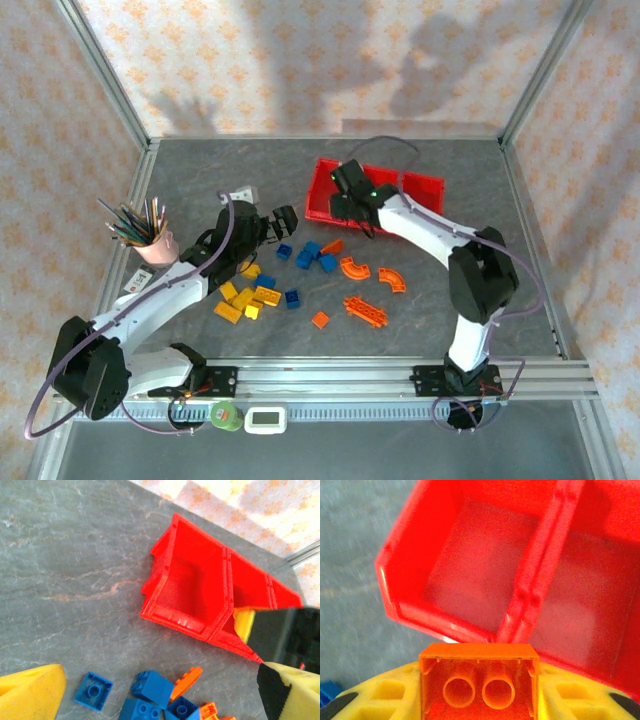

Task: Sort the legos into containers by color
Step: Place the lego in the container.

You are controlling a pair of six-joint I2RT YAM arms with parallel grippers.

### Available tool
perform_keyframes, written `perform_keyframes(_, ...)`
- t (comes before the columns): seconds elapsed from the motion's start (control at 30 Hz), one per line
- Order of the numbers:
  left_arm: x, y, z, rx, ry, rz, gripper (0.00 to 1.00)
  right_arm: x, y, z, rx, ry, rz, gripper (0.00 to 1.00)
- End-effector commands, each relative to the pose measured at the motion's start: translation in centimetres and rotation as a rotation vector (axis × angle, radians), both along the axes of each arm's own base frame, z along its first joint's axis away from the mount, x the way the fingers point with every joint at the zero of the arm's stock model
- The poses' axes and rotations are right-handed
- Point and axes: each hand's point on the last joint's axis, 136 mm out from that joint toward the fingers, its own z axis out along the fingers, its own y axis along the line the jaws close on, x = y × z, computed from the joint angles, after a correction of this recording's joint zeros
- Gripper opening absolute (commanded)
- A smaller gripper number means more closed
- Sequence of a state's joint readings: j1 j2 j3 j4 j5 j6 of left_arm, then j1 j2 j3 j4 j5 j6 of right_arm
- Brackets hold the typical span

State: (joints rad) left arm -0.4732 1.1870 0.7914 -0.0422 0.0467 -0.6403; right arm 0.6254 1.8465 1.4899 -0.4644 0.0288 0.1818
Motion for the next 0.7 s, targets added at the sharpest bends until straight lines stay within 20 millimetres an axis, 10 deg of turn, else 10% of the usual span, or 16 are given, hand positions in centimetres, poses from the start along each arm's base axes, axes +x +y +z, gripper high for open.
perform_keyframes(0.0, 1.0, 0.9, 0.6, 0.026, -0.002, 0.028, 0.99, 2.6, 0.2, -0.9, -0.052, -0.01, -0.045, 0.42)
perform_keyframes(0.3, 2.6, 2.7, 0.5, -0.009, 0.007, 0.071, 0.99, 7.6, 0.8, -1.9, -0.063, -0.024, -0.079, 0.5)
perform_keyframes(0.67, 2.2, 2.3, 0.7, -0.006, 0.021, 0.038, 0.99, 5.1, 0.4, 1.3, -0.008, -0.037, -0.039, 0.71)
